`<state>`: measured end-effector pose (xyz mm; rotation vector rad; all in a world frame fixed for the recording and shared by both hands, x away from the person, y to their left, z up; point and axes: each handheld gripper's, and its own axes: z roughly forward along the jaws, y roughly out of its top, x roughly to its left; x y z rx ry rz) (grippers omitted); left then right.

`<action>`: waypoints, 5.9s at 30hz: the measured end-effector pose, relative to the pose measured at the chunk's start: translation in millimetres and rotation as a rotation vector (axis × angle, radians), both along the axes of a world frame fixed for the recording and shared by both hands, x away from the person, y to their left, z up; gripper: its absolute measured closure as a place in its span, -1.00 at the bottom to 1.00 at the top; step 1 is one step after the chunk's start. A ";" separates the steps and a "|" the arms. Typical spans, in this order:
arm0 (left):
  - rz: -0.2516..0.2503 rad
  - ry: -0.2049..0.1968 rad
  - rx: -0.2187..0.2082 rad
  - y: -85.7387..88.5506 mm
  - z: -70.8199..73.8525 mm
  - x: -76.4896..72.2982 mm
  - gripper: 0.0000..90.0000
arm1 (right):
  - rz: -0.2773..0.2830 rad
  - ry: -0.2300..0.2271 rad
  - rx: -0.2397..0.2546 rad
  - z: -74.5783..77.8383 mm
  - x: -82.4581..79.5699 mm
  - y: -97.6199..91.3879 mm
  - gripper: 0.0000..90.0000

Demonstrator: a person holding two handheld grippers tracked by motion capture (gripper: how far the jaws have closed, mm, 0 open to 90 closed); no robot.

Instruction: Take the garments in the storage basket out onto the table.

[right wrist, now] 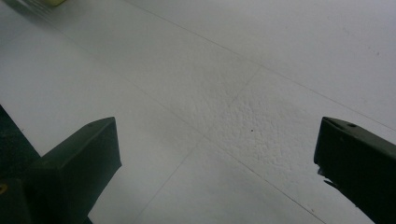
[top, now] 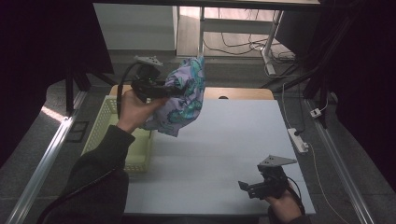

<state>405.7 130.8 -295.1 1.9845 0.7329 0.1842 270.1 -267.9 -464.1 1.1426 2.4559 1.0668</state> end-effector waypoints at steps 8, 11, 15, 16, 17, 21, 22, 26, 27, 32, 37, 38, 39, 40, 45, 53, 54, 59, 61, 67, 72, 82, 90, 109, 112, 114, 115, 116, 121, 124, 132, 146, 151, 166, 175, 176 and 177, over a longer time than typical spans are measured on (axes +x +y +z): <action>-0.045 -0.015 0.031 -28.8 -2.8 2.2 0.45 | 0.003 -0.004 -0.001 0.1 -0.5 0.0 -0.99; -0.061 -0.013 0.039 -42.0 -7.6 3.8 0.45 | 0.005 -0.005 0.000 0.2 -0.6 -0.1 -0.99; -0.077 -0.005 0.036 -51.9 -9.3 6.0 0.44 | 0.006 -0.008 -0.002 0.2 -0.8 0.1 -0.99; -0.084 -0.011 0.044 -57.4 -9.3 6.4 0.44 | 0.006 -0.007 -0.001 0.2 -0.9 0.2 -0.99; -0.084 -0.011 0.044 -57.4 -9.3 6.4 0.44 | 0.008 -0.008 0.001 0.1 -0.8 0.1 -0.99; -0.104 -0.015 0.027 -69.5 -9.0 9.4 0.44 | 0.008 -0.008 0.002 0.2 -1.1 0.1 -0.99; -0.108 -0.016 0.023 -71.9 -8.7 9.9 0.44 | 0.009 -0.009 0.001 0.2 -1.2 0.2 -0.99; -0.114 -0.025 0.045 -82.0 -9.9 11.7 0.44 | 0.010 -0.011 0.000 0.3 -1.4 0.2 -0.99; -0.112 -0.026 0.053 -84.3 -11.0 12.2 0.44 | 0.011 -0.011 0.000 0.3 -1.4 0.2 -0.99; -0.099 -0.029 0.086 -90.5 -21.9 17.5 0.44 | 0.015 -0.016 -0.002 0.2 -1.6 0.2 -0.99; -0.074 -0.011 0.112 -90.5 -39.7 26.8 0.44 | 0.017 -0.014 -0.001 0.1 -1.6 0.4 -0.99; -0.068 -0.005 0.115 -90.2 -43.5 28.8 0.43 | 0.015 -0.015 -0.003 0.2 -1.7 0.5 -0.99; -0.062 0.002 0.118 -89.9 -47.3 30.7 0.43 | 0.015 -0.015 -0.003 0.2 -1.6 0.5 -0.99; -0.062 0.002 0.118 -89.9 -47.3 30.7 0.43 | 0.015 -0.015 -0.004 0.2 -1.6 0.5 -0.99; -0.036 0.024 0.148 -90.4 -67.2 38.2 0.43 | 0.015 -0.017 -0.010 0.2 -1.8 0.5 -0.99; -0.011 0.039 0.198 -92.7 -96.2 43.9 0.42 | 0.017 -0.017 -0.007 0.2 -2.0 0.8 -0.99; -0.007 0.045 0.202 -92.7 -100.1 44.8 0.42 | 0.020 -0.016 -0.004 0.0 -1.8 0.8 -0.99; 0.014 0.092 0.225 -94.2 -125.2 50.2 0.40 | 0.018 -0.019 -0.009 0.1 -2.0 1.0 -0.99; 0.018 0.105 0.235 -95.2 -133.9 51.6 0.40 | 0.019 -0.017 -0.010 0.0 -2.0 1.2 -0.99; 0.025 0.151 0.255 -99.5 -159.9 56.1 0.38 | 0.019 -0.020 -0.011 0.1 -2.3 1.2 -0.99; 0.029 0.187 0.275 -101.8 -177.8 59.3 0.34 | 0.020 -0.020 -0.013 0.0 -2.3 1.5 -0.99; -0.027 0.241 0.290 -102.7 -200.9 65.9 0.18 | 0.021 -0.020 -0.017 -0.1 -2.2 1.6 -0.99; -0.032 0.215 0.330 -109.8 -205.4 63.9 -0.23 | 0.022 -0.019 -0.022 -0.2 -2.4 2.0 -0.99; -0.054 0.202 0.233 -104.2 -177.3 57.3 -0.96 | 0.027 -0.019 -0.030 0.0 -2.6 2.6 -0.99; -0.058 0.191 0.221 -103.0 -172.4 54.8 -0.98 | 0.026 -0.019 -0.030 -0.1 -2.6 2.6 -0.99; -0.065 0.182 0.220 -102.3 -169.5 53.1 -0.99 | 0.024 -0.020 -0.028 -0.1 -2.6 2.6 -0.99; -0.066 0.174 0.221 -101.8 -168.0 52.2 -1.00 | 0.023 -0.020 -0.028 -0.2 -2.5 2.6 -0.99; -0.066 0.170 0.216 -101.4 -166.7 51.1 -1.00 | 0.023 -0.020 -0.028 -0.2 -2.5 2.6 -0.99; -0.064 0.164 0.194 -96.0 -159.5 45.6 -1.00 | 0.022 -0.020 -0.027 -0.2 -2.4 2.5 -0.99; -0.063 0.166 0.173 -92.2 -156.2 42.5 -1.00 | 0.022 -0.019 -0.028 -0.2 -2.3 2.6 -0.99; -0.117 0.136 0.184 -83.7 -151.4 33.8 -1.00 | 0.023 -0.017 -0.030 -0.2 -2.2 2.7 -0.99; -0.158 0.132 0.140 -65.2 -146.8 12.6 -1.00 | 0.021 -0.016 -0.033 -0.5 -2.0 3.2 -0.99; -0.150 0.146 0.094 -53.4 -155.1 7.1 -1.00 | 0.022 -0.014 -0.034 -0.5 -1.8 3.1 -0.99; -0.134 0.163 0.071 -37.3 -159.0 -5.5 -1.00 | 0.019 -0.020 -0.018 0.0 -2.4 2.0 -0.99; -0.130 0.148 0.074 -28.8 -154.0 -17.8 -1.00 | 0.014 -0.020 -0.003 0.5 -2.3 0.4 -0.99; -0.128 0.145 0.071 -28.4 -153.3 -19.2 -1.00 | 0.014 -0.019 0.001 0.4 -2.2 0.4 -0.99; -0.129 0.141 0.073 -27.5 -152.4 -20.4 -1.00 | 0.015 -0.020 0.001 0.4 -2.0 0.1 -0.99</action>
